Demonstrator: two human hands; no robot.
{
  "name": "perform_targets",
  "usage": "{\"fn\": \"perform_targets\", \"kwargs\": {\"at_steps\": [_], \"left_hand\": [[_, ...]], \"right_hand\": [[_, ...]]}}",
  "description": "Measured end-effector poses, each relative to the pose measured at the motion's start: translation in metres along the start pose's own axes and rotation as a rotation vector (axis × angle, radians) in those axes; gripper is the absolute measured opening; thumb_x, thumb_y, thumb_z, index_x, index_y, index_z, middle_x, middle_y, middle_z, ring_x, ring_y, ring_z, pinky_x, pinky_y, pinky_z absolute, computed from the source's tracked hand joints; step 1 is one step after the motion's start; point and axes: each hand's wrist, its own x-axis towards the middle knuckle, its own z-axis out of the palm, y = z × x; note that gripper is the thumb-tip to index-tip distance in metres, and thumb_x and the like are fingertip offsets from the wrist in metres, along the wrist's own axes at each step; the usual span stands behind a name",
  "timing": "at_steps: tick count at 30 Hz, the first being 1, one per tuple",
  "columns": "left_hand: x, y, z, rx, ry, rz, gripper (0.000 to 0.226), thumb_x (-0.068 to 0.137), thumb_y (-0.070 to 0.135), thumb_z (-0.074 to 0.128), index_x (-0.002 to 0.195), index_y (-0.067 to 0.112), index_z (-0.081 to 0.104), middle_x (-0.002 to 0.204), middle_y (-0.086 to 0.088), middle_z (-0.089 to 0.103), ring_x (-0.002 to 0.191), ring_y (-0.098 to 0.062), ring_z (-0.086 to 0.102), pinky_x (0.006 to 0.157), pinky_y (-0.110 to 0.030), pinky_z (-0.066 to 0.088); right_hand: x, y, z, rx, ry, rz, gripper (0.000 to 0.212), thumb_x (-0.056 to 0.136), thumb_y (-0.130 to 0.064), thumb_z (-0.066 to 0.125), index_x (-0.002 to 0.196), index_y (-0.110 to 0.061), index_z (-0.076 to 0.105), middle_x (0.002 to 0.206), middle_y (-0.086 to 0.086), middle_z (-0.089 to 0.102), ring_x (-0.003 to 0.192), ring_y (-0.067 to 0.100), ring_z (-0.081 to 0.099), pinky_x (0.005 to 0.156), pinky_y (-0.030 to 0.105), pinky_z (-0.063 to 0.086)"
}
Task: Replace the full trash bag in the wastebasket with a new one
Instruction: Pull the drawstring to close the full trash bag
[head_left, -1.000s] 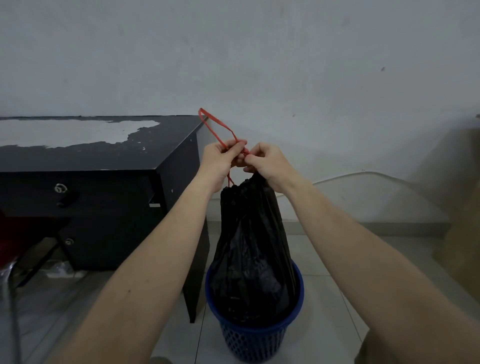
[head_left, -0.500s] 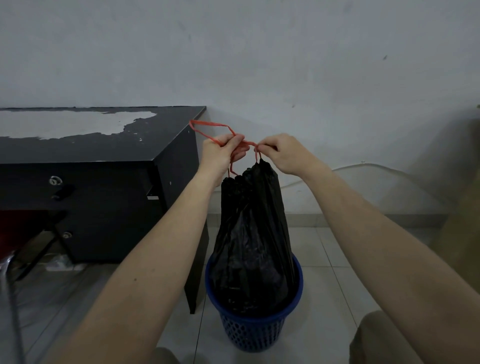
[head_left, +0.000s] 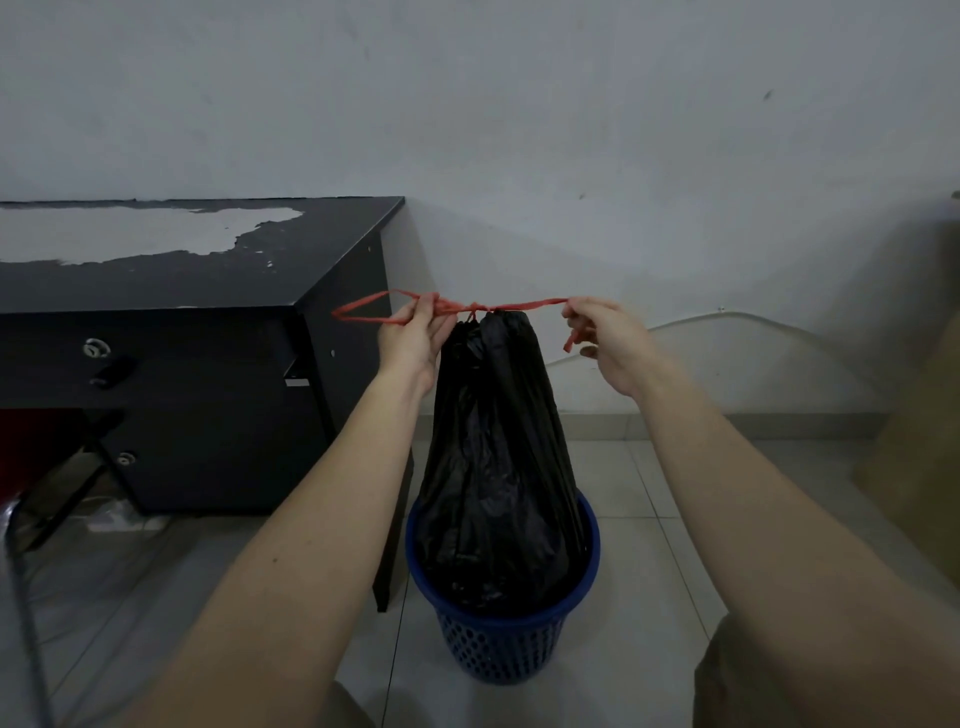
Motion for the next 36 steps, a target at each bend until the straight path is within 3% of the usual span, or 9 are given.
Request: {"fn": "perform_targets", "kwargs": {"at_steps": [4,10,17,21,25,27,30,33,36], "left_hand": [[0.004,-0.007,-0.014,-0.023,0.042,-0.029,0.013,0.101,0.008,0.057,0.097,0.001,0.066,0.079,-0.01,0.073,0.078,-0.018,0.075,0.071,-0.022,0.059],[0.008,-0.011,-0.027,0.038,0.066,-0.041,0.014,0.102,0.008,0.056,0.096,0.001,0.066,0.085,-0.01,0.071,0.082,-0.018,0.075,0.077,-0.024,0.06],[0.006,-0.015,-0.033,0.044,0.093,-0.091,0.016,0.103,0.01,0.054,0.094,0.002,0.065,0.087,-0.011,0.07,0.081,-0.017,0.074,0.082,-0.029,0.061],[0.006,-0.008,-0.016,0.015,0.022,-0.091,0.018,0.105,0.014,0.051,0.095,0.006,0.064,0.082,-0.006,0.069,0.076,-0.015,0.073,0.071,-0.025,0.059],[0.005,0.0,0.0,-0.016,-0.062,-0.112,0.02,0.107,0.021,0.044,0.1,0.01,0.059,0.097,-0.007,0.074,0.093,-0.024,0.075,0.077,-0.031,0.06],[0.004,0.002,0.006,-0.03,-0.09,-0.131,0.019,0.108,0.023,0.042,0.101,0.012,0.056,0.082,-0.002,0.071,0.085,-0.023,0.075,0.075,-0.033,0.06],[0.002,0.004,0.016,0.053,-0.07,-0.179,0.017,0.106,0.021,0.047,0.091,0.016,0.052,0.068,0.003,0.054,0.052,-0.01,0.059,0.054,-0.025,0.051],[0.001,0.006,0.023,0.19,-0.057,-0.271,0.016,0.103,0.018,0.055,0.089,0.013,0.056,0.069,0.003,0.049,0.038,-0.003,0.041,0.043,-0.018,0.038],[0.001,0.009,0.026,0.283,-0.099,-0.363,0.011,0.102,0.024,0.058,0.096,0.016,0.063,0.063,0.007,0.053,0.037,-0.001,0.038,0.048,-0.015,0.033]], "right_hand": [[-0.002,0.007,-0.007,0.138,0.025,0.047,0.023,0.088,-0.026,0.058,0.066,-0.025,0.065,0.057,-0.01,0.049,0.054,0.01,0.051,0.062,0.03,0.033],[-0.006,0.015,-0.012,0.221,0.0,0.046,0.02,0.081,-0.025,0.059,0.061,-0.025,0.06,0.057,-0.007,0.044,0.056,0.013,0.052,0.064,0.03,0.033],[-0.011,0.023,-0.015,0.334,-0.036,0.042,0.023,0.092,-0.02,0.05,0.069,-0.021,0.053,0.06,-0.007,0.041,0.061,0.014,0.051,0.067,0.031,0.032],[-0.012,0.018,-0.015,0.462,-0.113,0.03,0.021,0.095,-0.022,0.045,0.074,-0.022,0.05,0.073,-0.007,0.054,0.068,0.011,0.052,0.064,0.029,0.031],[-0.013,0.011,-0.015,0.516,-0.17,0.019,0.028,0.096,-0.024,0.046,0.069,-0.023,0.057,0.092,-0.004,0.069,0.079,0.011,0.059,0.069,0.03,0.035],[-0.013,0.008,-0.013,0.532,-0.228,0.006,0.03,0.095,-0.025,0.045,0.068,-0.023,0.057,0.11,-0.001,0.072,0.087,0.012,0.062,0.074,0.031,0.035],[-0.012,0.003,-0.008,0.552,-0.306,-0.014,0.03,0.094,-0.026,0.044,0.066,-0.024,0.055,0.131,0.004,0.066,0.106,0.014,0.063,0.079,0.034,0.034],[-0.01,-0.001,0.001,0.588,-0.358,-0.003,0.033,0.095,-0.027,0.043,0.065,-0.025,0.057,0.13,0.007,0.067,0.123,0.018,0.061,0.08,0.034,0.034],[-0.008,-0.005,0.012,0.622,-0.37,0.037,0.027,0.096,-0.026,0.045,0.072,-0.023,0.057,0.111,0.006,0.074,0.117,0.021,0.065,0.076,0.032,0.039]]}}
